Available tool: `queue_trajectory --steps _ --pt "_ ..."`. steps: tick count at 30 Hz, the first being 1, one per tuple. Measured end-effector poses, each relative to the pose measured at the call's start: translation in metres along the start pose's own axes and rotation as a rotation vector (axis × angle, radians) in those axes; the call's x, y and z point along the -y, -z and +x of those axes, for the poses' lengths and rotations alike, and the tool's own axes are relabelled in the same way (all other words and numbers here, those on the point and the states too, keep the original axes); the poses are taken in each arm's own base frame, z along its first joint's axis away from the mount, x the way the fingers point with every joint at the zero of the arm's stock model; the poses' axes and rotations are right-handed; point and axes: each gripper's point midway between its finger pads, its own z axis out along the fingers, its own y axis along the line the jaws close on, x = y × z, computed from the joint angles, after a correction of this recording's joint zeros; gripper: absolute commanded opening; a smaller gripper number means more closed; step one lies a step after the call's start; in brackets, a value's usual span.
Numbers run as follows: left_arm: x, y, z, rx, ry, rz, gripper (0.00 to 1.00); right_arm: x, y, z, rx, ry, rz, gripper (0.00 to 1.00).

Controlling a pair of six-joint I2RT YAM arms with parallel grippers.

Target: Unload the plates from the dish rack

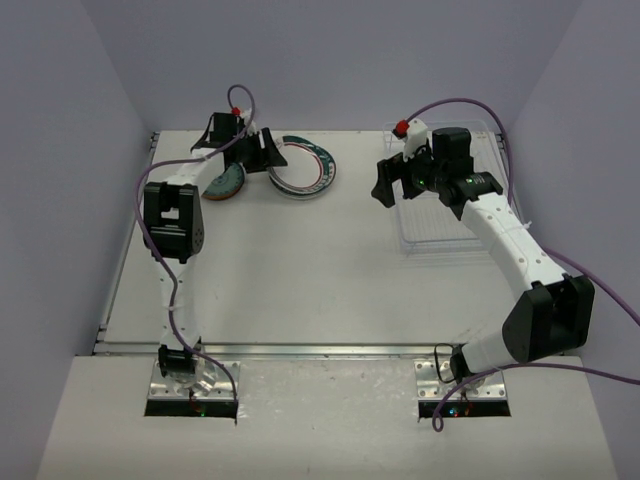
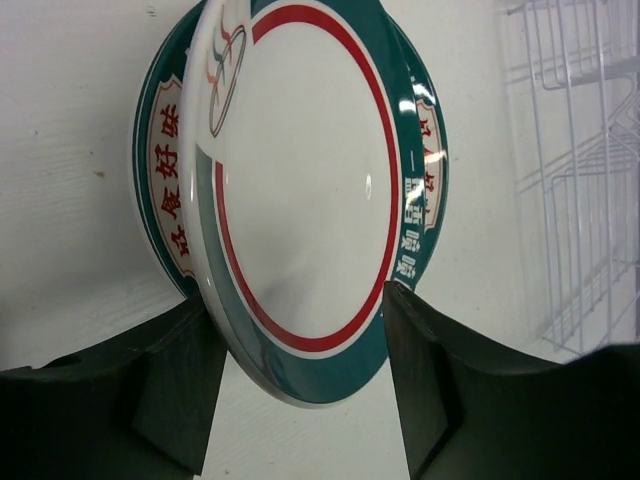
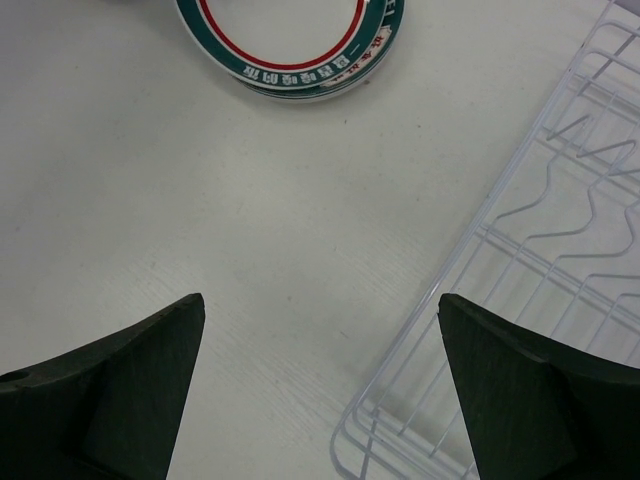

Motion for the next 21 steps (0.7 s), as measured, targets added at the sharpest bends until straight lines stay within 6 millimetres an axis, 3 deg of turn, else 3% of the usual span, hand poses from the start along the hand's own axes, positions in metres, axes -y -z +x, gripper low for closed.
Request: queue_trajectory --steps 7,16,21 --pt "-0.002 -0.004 0.010 -0.016 -0.113 -0.131 0.64 0.000 0.000 0.001 -0.006 -0.002 -0.001 0.99" --pt "0.049 -0.009 0.029 -0.044 -0.351 -0.249 0.79 -0.003 0.016 -0.002 0.019 0.020 0.016 0.99" --pt "0.040 -0.004 0.027 -0.047 -0.376 -0.312 0.82 -0.004 0.024 -0.002 0.030 0.040 0.025 0.99"
